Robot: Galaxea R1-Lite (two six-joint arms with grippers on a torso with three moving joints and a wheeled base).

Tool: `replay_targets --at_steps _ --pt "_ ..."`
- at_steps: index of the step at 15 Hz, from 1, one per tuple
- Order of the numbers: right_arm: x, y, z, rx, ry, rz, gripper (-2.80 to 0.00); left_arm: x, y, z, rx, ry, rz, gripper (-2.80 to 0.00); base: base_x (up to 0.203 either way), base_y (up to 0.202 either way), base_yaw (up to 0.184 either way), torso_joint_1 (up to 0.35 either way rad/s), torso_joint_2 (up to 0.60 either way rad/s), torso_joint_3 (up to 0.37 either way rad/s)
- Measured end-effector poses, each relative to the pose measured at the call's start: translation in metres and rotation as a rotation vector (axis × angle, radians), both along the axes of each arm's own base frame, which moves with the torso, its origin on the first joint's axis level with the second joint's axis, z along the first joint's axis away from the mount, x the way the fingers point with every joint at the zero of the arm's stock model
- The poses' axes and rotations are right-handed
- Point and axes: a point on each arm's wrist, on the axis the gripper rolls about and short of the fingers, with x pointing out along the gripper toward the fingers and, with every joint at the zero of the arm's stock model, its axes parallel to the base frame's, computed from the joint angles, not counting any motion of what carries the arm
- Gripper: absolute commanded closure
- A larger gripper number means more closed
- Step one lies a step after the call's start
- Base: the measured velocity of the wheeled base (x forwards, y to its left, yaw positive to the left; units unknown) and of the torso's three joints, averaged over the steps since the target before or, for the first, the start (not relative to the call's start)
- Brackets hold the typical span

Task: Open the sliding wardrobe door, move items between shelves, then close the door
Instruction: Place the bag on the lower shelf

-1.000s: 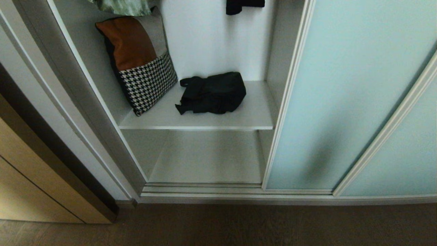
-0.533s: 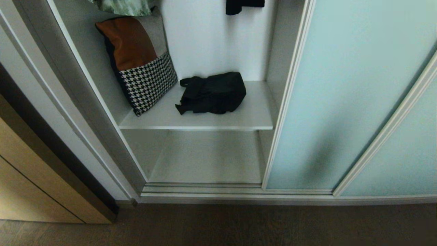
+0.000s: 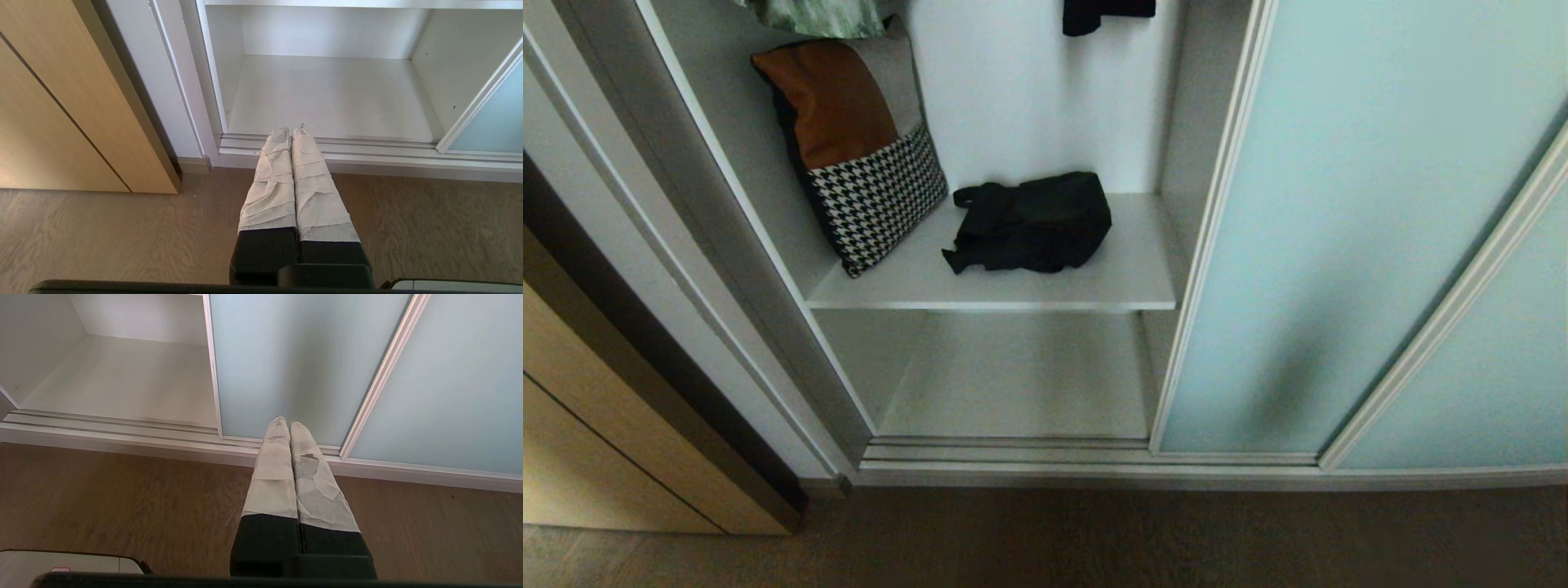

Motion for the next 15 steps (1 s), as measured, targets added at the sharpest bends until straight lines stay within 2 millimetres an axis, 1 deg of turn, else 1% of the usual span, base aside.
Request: replay_targets --at_steps 3,11,12,15 --pt "0.0000 0.0000 0.0000 0.000 0.000 0.000 0.00 0.0000 0.0000 0.0000 0.000 0.000 0.000 0.00 0.029 0.000 0.001 0.000 0.00 0.001" --pt "0.0000 0.0000 0.0000 0.000 0.000 0.000 0.00 0.0000 0.0000 0.0002 -0.002 -0.002 -0.001 0.00 0.188 0.000 0.002 0.001 0.00 0.000" --pt "0.0000 0.0000 0.0000 -0.001 0.000 0.000 0.00 0.0000 0.0000 0.0002 -0.002 -0.001 -0.001 0.00 0.104 0.000 -0.001 0.017 0.00 -0.006" --pt "0.0000 0.0000 0.0000 0.000 0.000 0.000 0.00 0.0000 0.0000 0.0002 -0.002 -0.001 -0.001 0.00 0.000 0.000 0.000 0.000 0.00 0.000"
